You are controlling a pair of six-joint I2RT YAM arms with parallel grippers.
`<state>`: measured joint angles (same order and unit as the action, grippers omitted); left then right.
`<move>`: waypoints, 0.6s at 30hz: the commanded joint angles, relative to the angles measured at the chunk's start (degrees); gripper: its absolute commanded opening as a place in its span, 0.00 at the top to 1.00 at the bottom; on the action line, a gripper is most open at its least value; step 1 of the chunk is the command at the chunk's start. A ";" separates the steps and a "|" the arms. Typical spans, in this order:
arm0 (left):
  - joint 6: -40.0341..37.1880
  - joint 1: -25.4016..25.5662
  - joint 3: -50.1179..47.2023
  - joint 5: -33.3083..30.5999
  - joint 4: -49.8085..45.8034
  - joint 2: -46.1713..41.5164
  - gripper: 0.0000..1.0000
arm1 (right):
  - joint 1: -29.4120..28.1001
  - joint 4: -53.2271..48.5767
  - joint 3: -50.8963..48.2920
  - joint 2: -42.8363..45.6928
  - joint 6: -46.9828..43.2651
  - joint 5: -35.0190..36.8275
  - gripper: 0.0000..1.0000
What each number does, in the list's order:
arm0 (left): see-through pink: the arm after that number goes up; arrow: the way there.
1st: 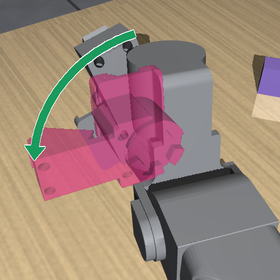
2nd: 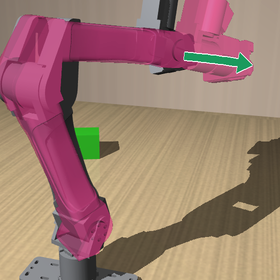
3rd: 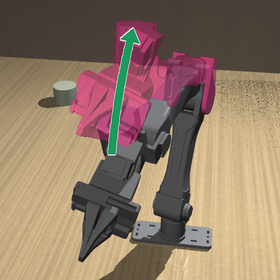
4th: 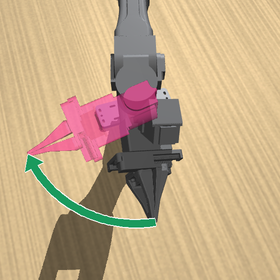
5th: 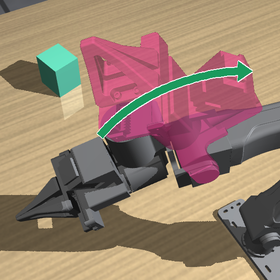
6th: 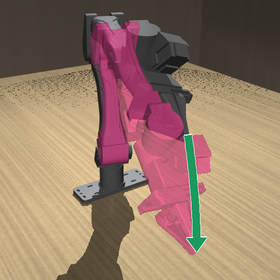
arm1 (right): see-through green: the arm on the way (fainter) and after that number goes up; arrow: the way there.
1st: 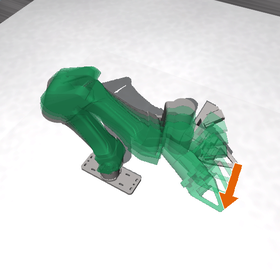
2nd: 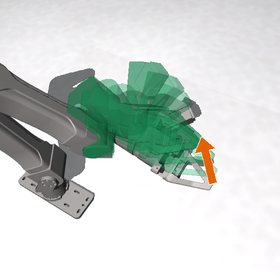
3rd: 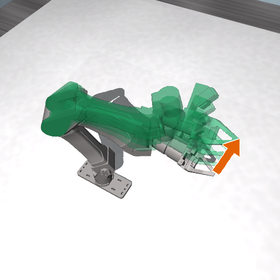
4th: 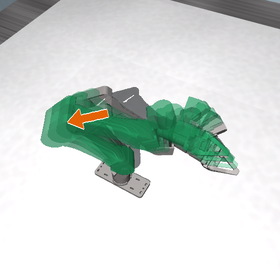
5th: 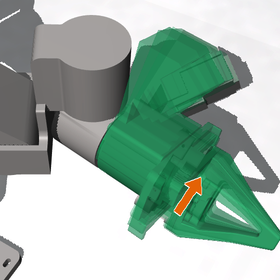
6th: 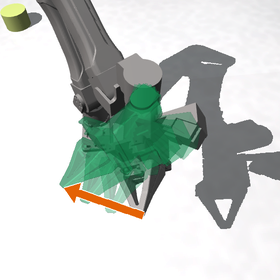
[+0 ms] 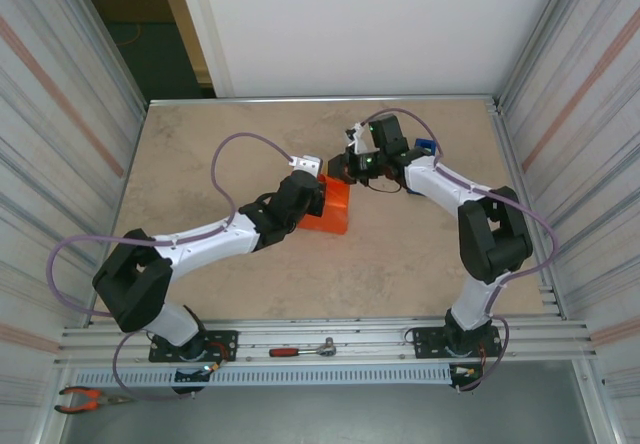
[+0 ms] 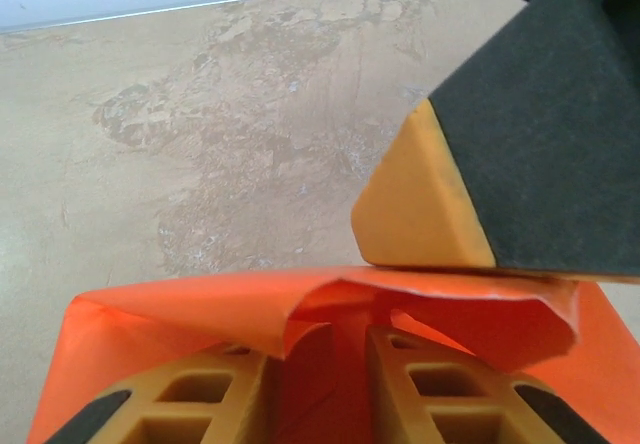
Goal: Wrap the gift box in paper
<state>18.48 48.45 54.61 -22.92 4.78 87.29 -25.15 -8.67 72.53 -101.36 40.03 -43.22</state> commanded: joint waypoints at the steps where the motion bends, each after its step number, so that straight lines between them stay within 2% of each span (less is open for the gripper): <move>1: 2.74 -0.10 -3.54 4.54 -9.74 2.18 0.72 | -0.85 -5.09 -2.57 2.82 -0.74 0.48 1.00; 7: 2.86 -0.11 -3.19 4.90 -9.35 2.98 0.73 | -0.97 -5.31 -5.07 5.38 -0.66 3.23 1.00; 18: 3.14 -0.11 -3.28 4.84 -8.99 3.77 0.75 | -0.89 -6.97 -3.23 7.68 -0.15 4.28 1.00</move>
<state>19.16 48.34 54.61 -21.65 5.43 87.46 -25.54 -11.29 68.97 -96.55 40.03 -39.27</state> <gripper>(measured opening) 0.254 0.041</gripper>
